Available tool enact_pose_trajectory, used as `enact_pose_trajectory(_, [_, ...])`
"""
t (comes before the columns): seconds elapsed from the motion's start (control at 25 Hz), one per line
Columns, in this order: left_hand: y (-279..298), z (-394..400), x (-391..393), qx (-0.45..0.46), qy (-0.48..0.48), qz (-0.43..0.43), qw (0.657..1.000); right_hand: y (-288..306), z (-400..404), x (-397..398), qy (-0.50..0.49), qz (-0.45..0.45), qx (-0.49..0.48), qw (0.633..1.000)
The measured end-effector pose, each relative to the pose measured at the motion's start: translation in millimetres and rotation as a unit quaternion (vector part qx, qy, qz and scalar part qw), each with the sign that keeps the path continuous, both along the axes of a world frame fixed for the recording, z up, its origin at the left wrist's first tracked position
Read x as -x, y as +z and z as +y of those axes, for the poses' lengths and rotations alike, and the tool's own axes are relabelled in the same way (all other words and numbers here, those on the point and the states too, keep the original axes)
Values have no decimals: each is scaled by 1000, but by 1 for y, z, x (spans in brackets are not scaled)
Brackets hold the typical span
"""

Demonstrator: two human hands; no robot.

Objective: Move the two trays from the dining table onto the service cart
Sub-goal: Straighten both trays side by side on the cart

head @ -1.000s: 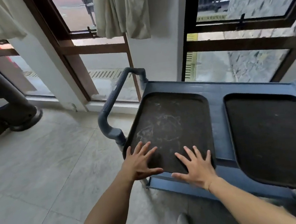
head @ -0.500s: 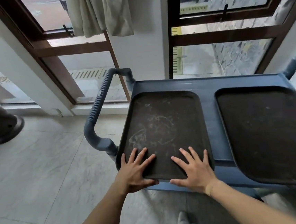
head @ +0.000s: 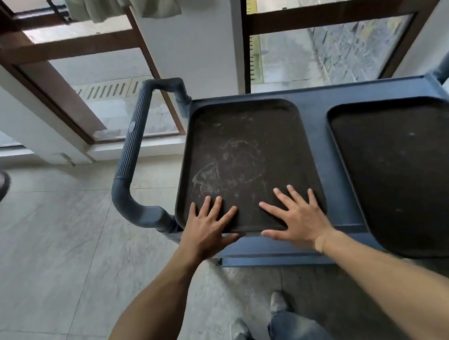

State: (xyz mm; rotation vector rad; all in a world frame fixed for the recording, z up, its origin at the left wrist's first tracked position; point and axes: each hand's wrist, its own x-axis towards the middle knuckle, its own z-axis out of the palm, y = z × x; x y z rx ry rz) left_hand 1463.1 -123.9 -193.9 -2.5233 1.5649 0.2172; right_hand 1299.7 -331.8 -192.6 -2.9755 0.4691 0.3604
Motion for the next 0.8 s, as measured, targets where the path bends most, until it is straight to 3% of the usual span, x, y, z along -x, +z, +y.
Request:
enact_pose_trajectory(0.52, [-18,-41,-27,-23,9,3,1000,-15,-19,-34,-21,56,-22,998])
enact_pose_trajectory(0.8, [-15,-4,-45,1,-10,88,996,-15,-3,-21,-20,88,-39,995])
